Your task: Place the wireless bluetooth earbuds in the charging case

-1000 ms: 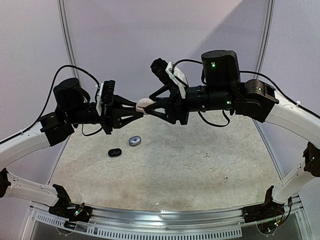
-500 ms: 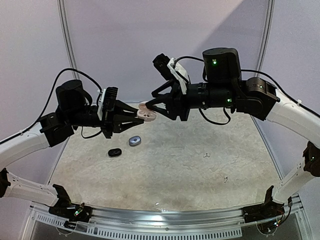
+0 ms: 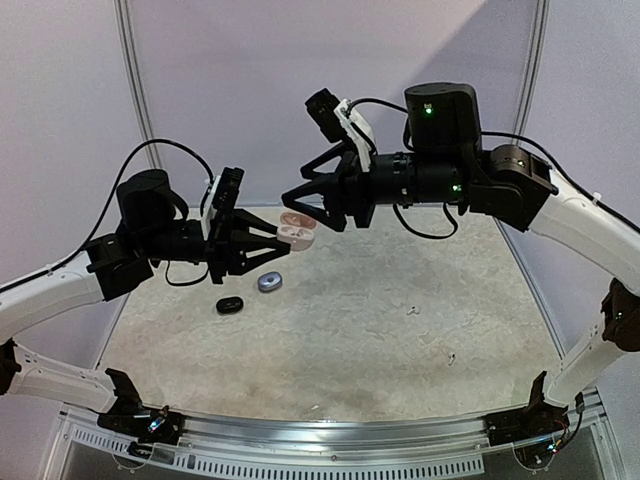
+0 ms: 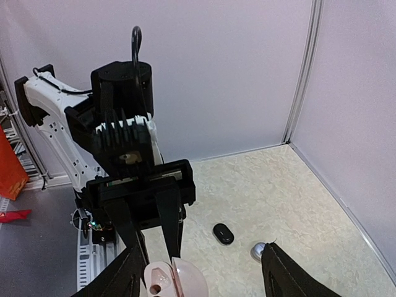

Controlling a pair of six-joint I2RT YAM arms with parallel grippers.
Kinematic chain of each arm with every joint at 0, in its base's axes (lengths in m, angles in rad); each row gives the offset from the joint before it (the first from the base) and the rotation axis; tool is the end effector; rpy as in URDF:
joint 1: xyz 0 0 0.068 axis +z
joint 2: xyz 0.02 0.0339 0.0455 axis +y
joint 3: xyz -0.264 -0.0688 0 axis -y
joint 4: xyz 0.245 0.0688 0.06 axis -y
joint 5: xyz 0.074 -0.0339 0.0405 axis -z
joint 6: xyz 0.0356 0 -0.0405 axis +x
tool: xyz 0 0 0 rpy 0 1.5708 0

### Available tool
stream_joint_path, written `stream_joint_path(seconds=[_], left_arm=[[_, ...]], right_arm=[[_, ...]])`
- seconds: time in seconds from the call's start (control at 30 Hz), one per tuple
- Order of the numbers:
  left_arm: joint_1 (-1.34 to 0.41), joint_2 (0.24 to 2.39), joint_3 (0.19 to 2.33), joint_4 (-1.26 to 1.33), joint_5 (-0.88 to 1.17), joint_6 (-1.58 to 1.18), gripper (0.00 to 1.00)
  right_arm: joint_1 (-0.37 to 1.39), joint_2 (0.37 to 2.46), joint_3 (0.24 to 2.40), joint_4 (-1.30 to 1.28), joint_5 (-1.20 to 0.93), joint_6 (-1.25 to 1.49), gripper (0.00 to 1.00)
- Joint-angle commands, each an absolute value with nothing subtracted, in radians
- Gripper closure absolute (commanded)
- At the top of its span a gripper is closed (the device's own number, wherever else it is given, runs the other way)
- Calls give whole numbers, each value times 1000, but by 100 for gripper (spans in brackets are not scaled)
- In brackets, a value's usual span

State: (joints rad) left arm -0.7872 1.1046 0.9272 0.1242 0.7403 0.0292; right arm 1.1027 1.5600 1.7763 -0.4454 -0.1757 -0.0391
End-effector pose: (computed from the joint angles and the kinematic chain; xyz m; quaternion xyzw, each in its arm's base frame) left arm 0.1617 -0.1963 0.3598 0.4970 0.5221 -0.4812 0.4988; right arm 0.1523 0.3149 0.4639 -0.4675 0.6271 0.3732 0.4989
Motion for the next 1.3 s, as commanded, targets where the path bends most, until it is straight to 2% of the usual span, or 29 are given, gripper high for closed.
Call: stream_joint_path(seconds=[0.0, 0.1, 0.23, 0.33, 0.43, 0.6, 0.7, 0.83, 1.13, 1.27], left_arm=[[-798, 1083, 895, 176, 700, -72, 100], [-795, 1072, 874, 185, 663, -90, 100], [-793, 1054, 840, 201, 641, -95, 100], [-793, 1040, 825, 214, 634, -97, 100], [-793, 1027, 815, 216, 622, -95, 100], [-792, 1016, 801, 220, 619, -97, 100], [-792, 1012, 797, 223, 621, -97, 100], [-792, 1006, 794, 221, 623, -95, 100], [-792, 996, 793, 215, 620, -86, 100], [-789, 996, 792, 214, 618, -85, 100]], right_arm=[[1077, 1575, 1820, -457, -170, 62, 32], [1009, 1535, 1809, -487, -27, 208, 32], [878, 1457, 1740, -750, 311, 505, 36], [766, 1428, 1654, -1010, 377, 722, 40], [722, 1416, 1490, -1125, 394, 833, 42], [659, 1443, 1230, -1151, 243, 928, 41], [641, 1483, 1133, -1123, 179, 935, 48], [630, 1560, 1072, -1080, 148, 927, 61], [614, 1645, 975, -952, 44, 904, 63], [614, 1677, 942, -918, 12, 903, 69]])
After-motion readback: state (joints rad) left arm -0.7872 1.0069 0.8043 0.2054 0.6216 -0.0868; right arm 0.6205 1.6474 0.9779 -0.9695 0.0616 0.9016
